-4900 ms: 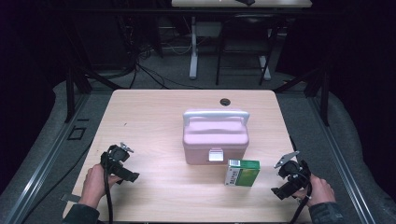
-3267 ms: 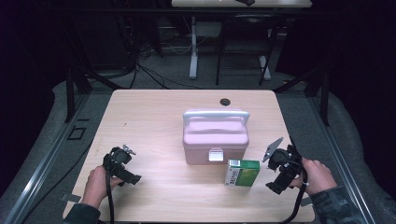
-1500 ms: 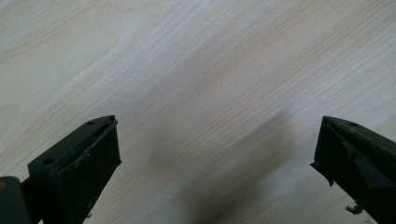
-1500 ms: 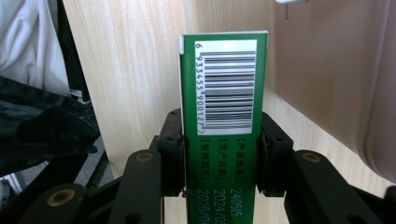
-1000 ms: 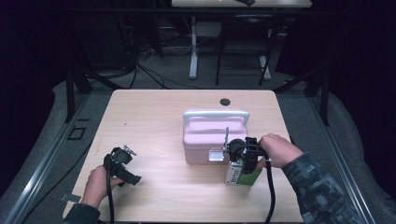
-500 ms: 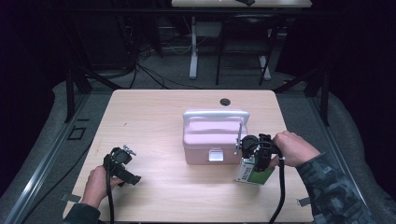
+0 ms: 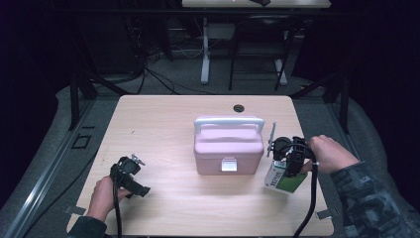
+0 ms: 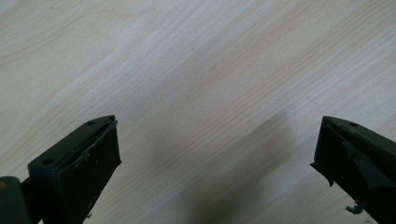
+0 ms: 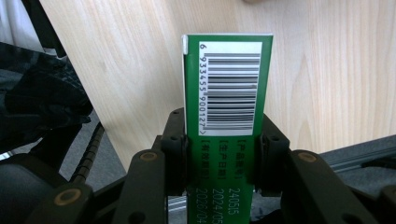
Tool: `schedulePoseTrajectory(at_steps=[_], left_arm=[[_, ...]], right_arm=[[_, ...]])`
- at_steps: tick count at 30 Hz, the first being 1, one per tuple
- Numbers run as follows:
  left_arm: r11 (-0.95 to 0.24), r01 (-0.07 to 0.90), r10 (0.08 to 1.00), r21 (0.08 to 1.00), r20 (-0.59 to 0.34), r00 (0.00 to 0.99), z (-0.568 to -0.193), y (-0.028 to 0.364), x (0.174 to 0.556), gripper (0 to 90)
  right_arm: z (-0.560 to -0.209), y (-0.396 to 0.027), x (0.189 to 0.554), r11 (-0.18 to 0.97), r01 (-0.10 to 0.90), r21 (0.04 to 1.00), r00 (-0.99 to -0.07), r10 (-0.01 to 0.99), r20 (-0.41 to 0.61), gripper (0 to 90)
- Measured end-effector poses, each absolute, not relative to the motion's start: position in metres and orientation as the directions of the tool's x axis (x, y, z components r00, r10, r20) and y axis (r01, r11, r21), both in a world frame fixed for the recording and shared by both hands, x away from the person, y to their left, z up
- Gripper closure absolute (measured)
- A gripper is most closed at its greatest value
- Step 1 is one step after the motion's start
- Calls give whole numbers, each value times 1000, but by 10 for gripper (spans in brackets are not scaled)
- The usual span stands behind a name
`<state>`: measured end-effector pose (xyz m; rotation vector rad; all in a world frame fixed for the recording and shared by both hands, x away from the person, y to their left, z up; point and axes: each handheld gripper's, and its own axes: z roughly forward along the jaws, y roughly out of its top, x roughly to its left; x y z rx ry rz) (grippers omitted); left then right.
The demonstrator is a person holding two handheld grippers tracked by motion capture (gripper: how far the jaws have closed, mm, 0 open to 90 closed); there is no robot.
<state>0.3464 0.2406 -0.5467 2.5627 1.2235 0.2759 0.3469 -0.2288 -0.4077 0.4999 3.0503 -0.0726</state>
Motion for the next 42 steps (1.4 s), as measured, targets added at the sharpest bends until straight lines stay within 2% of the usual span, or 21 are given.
schedulePoseTrajectory(at_steps=[22, 42], left_arm=[[-598, 728, 781, 335, 41, 623, -548, 241, 348, 1], [-599, 728, 780, 333, 40, 624, -548, 240, 348, 1]], right_arm=[[-411, -266, 383, 884, 468, -19, -881, 464, -91, 630], [-422, -272, 417, 796, 605, -13, -794, 602, -89, 630]])
